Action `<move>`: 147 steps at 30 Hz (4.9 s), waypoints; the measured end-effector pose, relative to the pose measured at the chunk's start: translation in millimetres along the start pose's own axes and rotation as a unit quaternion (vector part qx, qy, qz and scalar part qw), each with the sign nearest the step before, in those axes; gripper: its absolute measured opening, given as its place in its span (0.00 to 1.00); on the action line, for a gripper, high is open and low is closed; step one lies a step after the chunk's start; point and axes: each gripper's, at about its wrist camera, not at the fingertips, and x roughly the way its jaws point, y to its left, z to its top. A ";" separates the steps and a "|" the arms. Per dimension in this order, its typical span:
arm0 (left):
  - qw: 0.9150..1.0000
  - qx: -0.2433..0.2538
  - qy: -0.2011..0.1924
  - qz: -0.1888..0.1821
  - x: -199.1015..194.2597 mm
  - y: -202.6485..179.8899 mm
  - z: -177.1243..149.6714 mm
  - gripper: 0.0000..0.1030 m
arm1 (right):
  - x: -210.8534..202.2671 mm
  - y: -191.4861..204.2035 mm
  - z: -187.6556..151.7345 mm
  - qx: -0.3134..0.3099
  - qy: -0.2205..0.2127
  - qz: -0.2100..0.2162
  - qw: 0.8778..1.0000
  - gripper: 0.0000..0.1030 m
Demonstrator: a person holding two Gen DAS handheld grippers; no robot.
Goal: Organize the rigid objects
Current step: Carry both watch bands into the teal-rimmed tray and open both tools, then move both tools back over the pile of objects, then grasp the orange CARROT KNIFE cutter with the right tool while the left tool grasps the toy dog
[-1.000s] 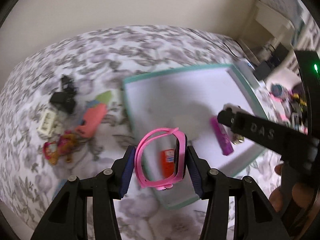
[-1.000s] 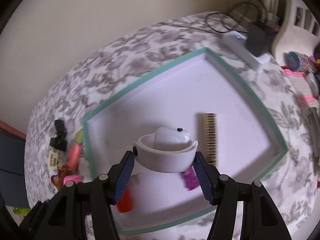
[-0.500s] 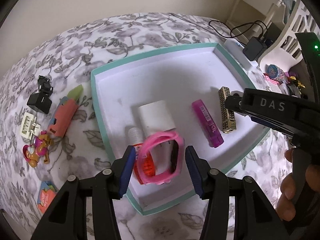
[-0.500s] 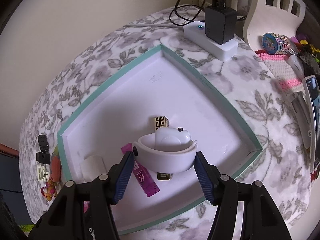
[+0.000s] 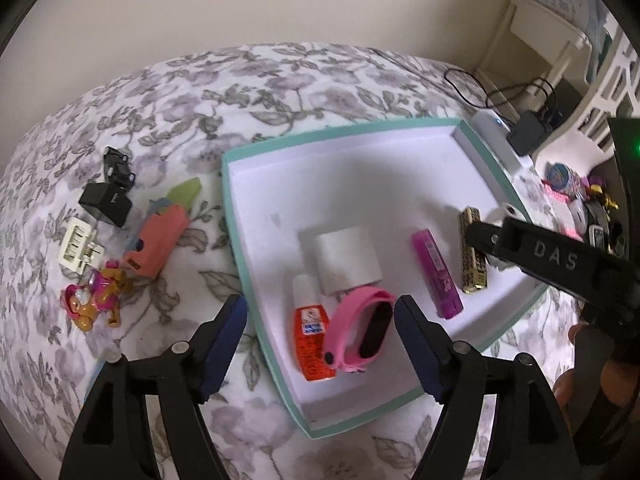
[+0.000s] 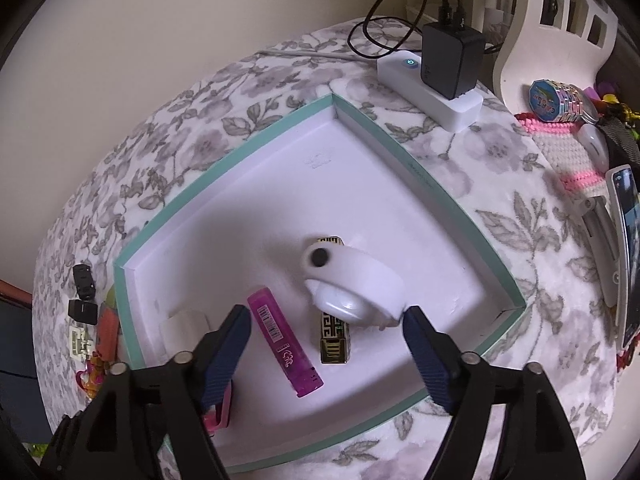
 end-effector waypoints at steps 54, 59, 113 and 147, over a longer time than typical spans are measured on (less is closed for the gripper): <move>0.954 -0.267 0.031 0.131 -13.7 230.1 -39.8 0.95 | 7.0 185.1 -77.1 -0.211 0.014 0.107 0.972 1.00; 0.947 -0.285 0.056 0.135 -7.5 243.8 -57.7 0.95 | 18.8 207.4 -96.9 -0.246 0.038 0.105 0.963 1.00; 0.930 -0.355 0.030 0.093 -19.0 260.6 -59.7 0.95 | 56.5 251.2 -136.1 -0.363 0.081 0.093 0.924 0.97; 0.958 -0.273 0.068 0.052 48.9 204.2 -4.0 0.91 | 55.4 216.0 -92.8 -0.321 0.092 0.124 0.934 0.71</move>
